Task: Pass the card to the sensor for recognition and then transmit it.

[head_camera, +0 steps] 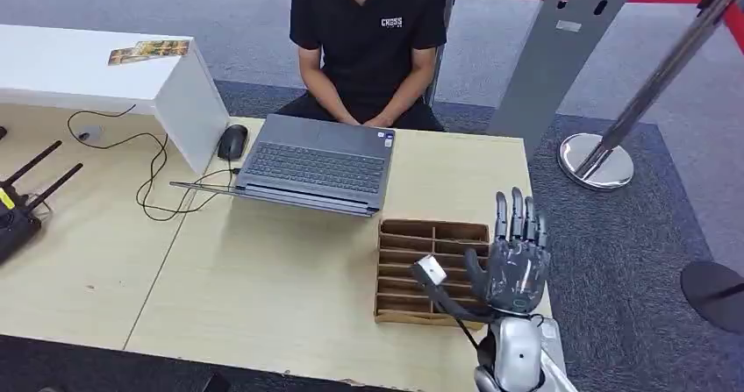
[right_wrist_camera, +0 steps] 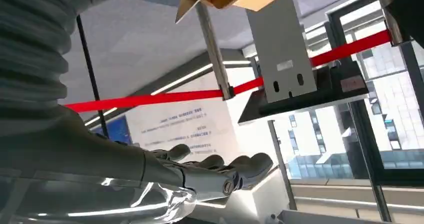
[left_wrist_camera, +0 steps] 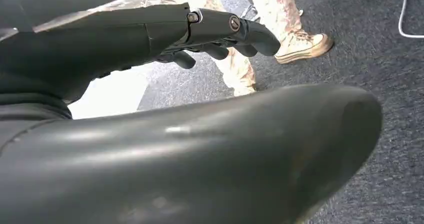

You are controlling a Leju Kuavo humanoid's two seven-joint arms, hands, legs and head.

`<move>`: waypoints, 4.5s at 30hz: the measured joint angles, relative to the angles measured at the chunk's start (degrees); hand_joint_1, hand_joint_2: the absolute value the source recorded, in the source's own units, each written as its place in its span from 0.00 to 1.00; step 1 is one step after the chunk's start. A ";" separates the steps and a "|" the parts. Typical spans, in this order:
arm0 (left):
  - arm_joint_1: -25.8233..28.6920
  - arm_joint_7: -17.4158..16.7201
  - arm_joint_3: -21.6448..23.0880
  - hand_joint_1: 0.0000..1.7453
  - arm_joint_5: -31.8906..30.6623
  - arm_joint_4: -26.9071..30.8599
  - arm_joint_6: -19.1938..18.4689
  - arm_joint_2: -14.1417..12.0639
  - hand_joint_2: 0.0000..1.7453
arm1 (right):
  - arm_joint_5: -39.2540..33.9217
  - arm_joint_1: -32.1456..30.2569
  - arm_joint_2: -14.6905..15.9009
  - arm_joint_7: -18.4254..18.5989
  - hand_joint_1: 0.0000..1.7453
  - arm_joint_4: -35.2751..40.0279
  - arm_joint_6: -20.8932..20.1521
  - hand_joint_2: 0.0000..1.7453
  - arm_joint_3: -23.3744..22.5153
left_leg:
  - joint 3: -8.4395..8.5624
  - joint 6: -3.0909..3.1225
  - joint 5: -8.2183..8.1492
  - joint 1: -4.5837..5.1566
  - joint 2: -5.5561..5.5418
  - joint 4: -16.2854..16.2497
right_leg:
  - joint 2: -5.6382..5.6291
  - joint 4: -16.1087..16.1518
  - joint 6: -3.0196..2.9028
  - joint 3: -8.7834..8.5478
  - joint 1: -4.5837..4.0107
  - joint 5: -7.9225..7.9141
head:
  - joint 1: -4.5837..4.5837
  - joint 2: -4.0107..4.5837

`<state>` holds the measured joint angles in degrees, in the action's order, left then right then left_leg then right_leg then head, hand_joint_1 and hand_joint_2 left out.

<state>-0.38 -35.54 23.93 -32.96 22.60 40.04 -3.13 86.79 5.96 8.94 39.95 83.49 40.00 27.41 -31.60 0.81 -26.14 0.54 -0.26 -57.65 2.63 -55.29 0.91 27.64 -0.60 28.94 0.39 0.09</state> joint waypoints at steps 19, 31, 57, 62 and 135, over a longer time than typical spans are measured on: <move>0.00 0.00 0.46 0.00 0.02 0.00 0.00 -0.04 0.00 | -0.09 0.17 0.00 0.00 0.86 -2.14 0.00 1.00 0.46 | 0.00 0.00 0.00 0.00 0.00 0.00 | 0.00 0.00 0.00 0.00 0.00 0.00 | 0.00 0.00; 0.01 0.00 0.46 0.00 0.00 0.00 0.00 -0.15 0.00 | -0.11 0.18 0.02 0.00 0.47 -2.16 0.00 1.00 0.81 | 0.00 0.00 0.00 0.00 0.00 0.00 | 0.00 0.00 0.00 0.00 0.00 0.00 | 0.00 0.00; 0.02 0.00 0.46 0.00 -0.22 0.00 0.00 -0.31 0.00 | 0.02 0.18 0.04 0.00 0.00 -2.16 0.00 1.00 0.94 | 0.00 0.00 0.00 0.00 0.00 0.00 | 0.00 0.00 0.00 0.00 0.00 0.00 | 0.00 0.00; 0.02 0.15 0.48 0.00 -0.31 0.00 0.00 -0.31 0.00 | -0.11 0.19 0.04 0.00 0.00 -2.21 0.00 1.00 0.96 | 0.00 0.00 0.00 0.00 0.00 0.00 | 0.00 0.00 0.00 0.00 0.00 0.00 | 0.00 0.00; 0.02 0.22 0.76 0.00 -0.52 0.02 0.00 -0.33 0.00 | -1.16 0.47 0.07 0.00 0.40 -3.58 0.00 1.00 2.54 | 0.00 0.00 0.00 0.00 0.00 0.00 | 0.00 0.00 0.00 0.00 0.00 0.00 | 0.00 0.00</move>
<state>-0.36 -35.32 24.70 -33.49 22.62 40.04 -3.45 85.64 6.43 9.00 39.95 79.91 40.00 29.94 -31.60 0.81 -26.15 0.54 -0.26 -57.66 2.63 -55.29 0.91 27.65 -0.60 28.94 0.39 0.09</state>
